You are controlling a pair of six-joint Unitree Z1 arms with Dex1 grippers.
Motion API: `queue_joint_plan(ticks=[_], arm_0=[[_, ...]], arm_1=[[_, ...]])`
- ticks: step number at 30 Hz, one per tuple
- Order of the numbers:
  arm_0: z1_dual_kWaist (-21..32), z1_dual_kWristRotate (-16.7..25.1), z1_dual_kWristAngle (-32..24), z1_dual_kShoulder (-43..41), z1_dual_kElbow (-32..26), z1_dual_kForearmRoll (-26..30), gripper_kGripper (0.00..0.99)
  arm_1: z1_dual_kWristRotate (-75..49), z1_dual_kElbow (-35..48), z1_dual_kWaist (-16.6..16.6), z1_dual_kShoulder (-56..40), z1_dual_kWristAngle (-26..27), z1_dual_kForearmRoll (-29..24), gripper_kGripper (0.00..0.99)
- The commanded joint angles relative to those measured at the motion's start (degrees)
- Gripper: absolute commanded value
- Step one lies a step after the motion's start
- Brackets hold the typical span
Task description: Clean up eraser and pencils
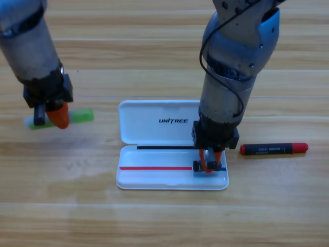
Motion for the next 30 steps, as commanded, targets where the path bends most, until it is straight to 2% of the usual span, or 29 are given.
queue_joint_plan(ticks=[1,4,5,6,13,17,20,24,26,30], arm_0=[[-1.1,-0.4,0.8,-0.8,0.5,1.1,0.000],[-1.1,-0.4,0.8,-0.7,0.5,1.1,0.000],[-1.1,-0.4,0.7,-0.7,0.5,1.1,0.000],[-1.1,-0.4,0.7,-0.6,0.5,1.1,0.000],[-1.1,-0.5,0.6,-0.3,0.5,1.1,0.000],[-2.7,-1.5,0.6,-0.9,-1.7,2.4,0.000],[-5.4,-2.6,-0.7,-0.9,-5.6,5.9,0.000],[-11.2,-4.0,-3.3,0.7,-11.1,10.3,0.000],[-13.4,-4.4,-4.4,2.4,-14.0,11.9,0.000],[-16.2,-4.6,-6.3,6.7,-18.4,13.7,0.000]], arm_1=[[1.1,0.3,1.5,2.8,0.9,1.5,0.106],[2.0,0.7,1.5,2.2,0.8,1.5,0.661],[2.2,0.9,1.4,2.0,0.8,1.5,0.778],[2.3,1.1,1.3,1.6,0.7,1.6,0.807],[2.7,2.2,1.1,-3.9,1.0,3.4,0.834],[2.6,6.3,-0.3,-10.3,1.0,5.0,0.851],[2.6,11.3,-2.7,-14.8,1.1,5.1,0.859],[0.9,16.9,-7.9,-16.2,0.3,5.0,0.859],[-0.7,18.2,-10.5,-14.8,-0.7,3.9,0.974],[-4.7,19.8,-15.2,-11.7,-1.5,-0.9,0.990]])
